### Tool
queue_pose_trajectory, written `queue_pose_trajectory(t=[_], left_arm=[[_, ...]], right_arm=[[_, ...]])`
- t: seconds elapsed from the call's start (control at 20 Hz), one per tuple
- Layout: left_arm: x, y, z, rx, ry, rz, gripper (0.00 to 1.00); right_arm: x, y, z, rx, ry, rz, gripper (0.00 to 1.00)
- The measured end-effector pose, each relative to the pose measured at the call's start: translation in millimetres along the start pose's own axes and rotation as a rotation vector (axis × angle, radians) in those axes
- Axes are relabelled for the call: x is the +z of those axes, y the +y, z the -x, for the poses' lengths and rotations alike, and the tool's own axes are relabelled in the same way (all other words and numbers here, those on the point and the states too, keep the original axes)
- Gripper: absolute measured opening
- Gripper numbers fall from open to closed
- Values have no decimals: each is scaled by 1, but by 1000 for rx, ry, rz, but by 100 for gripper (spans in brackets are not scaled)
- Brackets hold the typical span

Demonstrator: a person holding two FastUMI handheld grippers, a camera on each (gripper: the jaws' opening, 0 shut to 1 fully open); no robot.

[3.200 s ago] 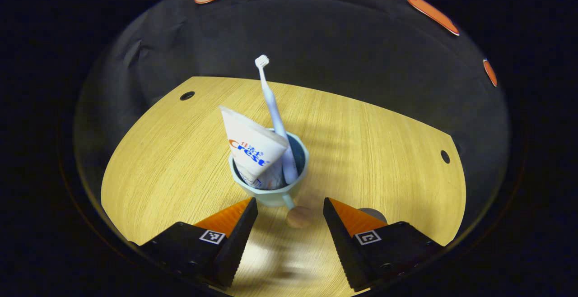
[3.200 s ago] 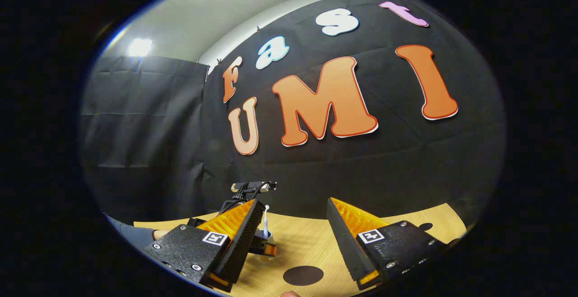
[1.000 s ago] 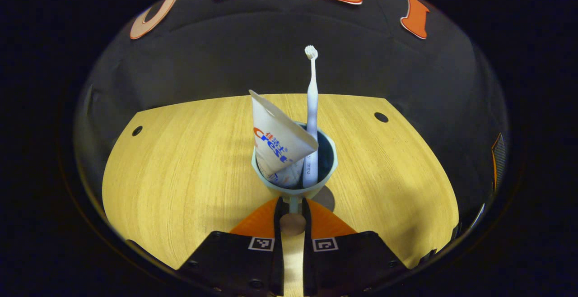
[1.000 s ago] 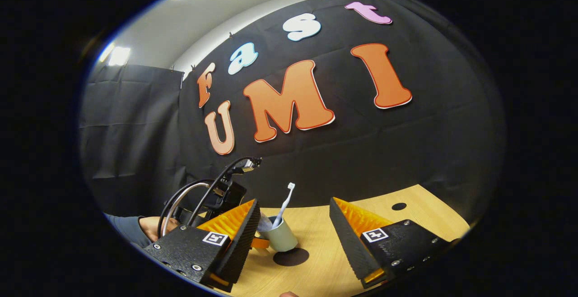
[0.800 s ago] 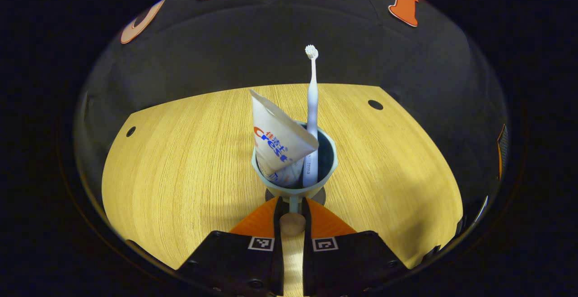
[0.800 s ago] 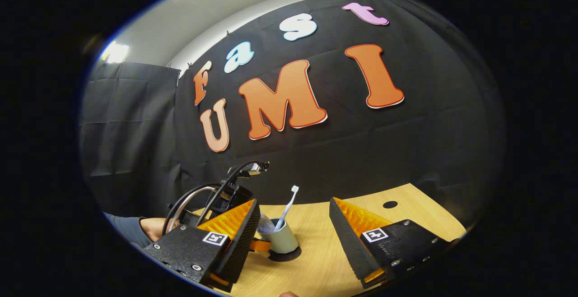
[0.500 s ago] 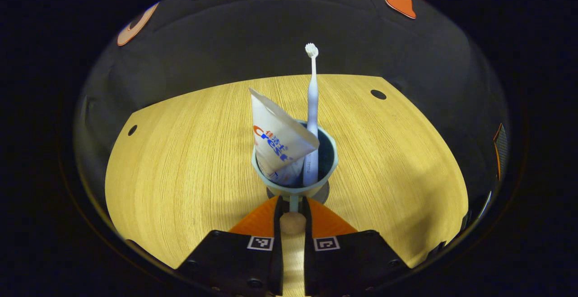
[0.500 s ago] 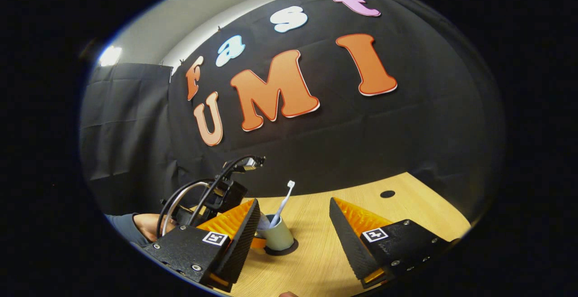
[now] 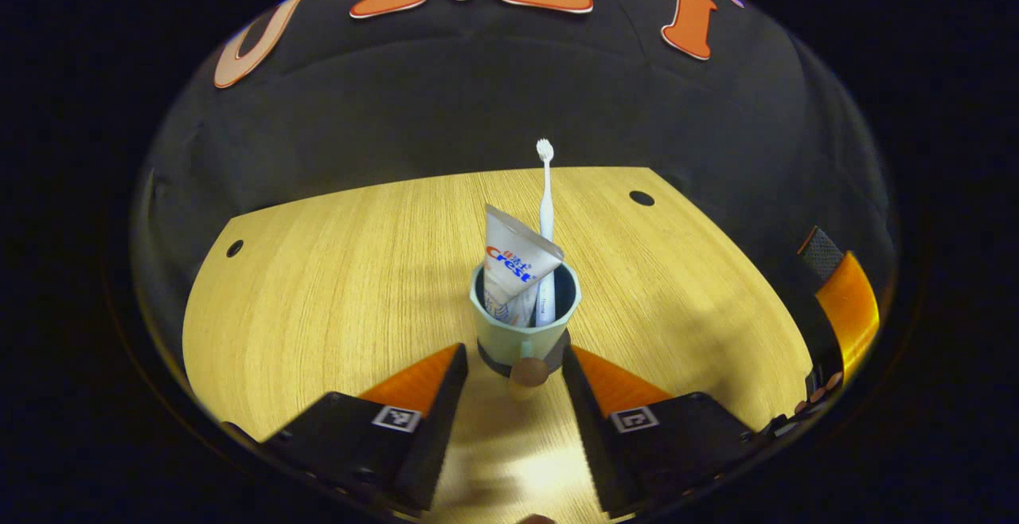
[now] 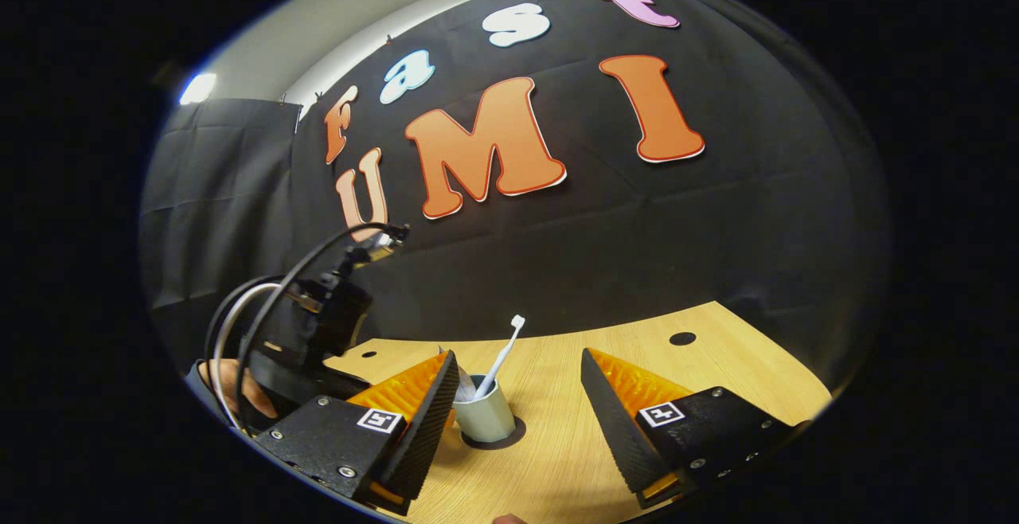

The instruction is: Put the toothbrush and toothpaste on the desktop into the cup, then pick up the cup and place it on the coaster on the desktop.

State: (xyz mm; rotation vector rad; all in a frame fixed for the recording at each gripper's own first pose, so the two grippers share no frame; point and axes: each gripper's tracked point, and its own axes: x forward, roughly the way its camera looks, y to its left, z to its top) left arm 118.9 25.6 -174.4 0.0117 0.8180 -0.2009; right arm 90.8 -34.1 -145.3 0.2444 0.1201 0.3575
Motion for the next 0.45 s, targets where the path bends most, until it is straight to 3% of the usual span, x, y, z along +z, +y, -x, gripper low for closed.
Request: queue_pose_trajectory(t=[0.05, 0.1, 0.3, 0.45], left_arm=[[7, 8, 10, 10, -50, -4, 86], [15, 14, 21, 6, -109, -6, 95], [35, 52, 65, 60, -316, -17, 97], [47, 76, 96, 92, -456, -13, 97]], right_arm=[[3, 2, 1, -8, -9, 16, 92], [7, 5, 3, -22, -25, 37, 92], [24, 22, 10, -80, -109, 170, 92], [21, 49, 12, -74, -127, 195, 93]])
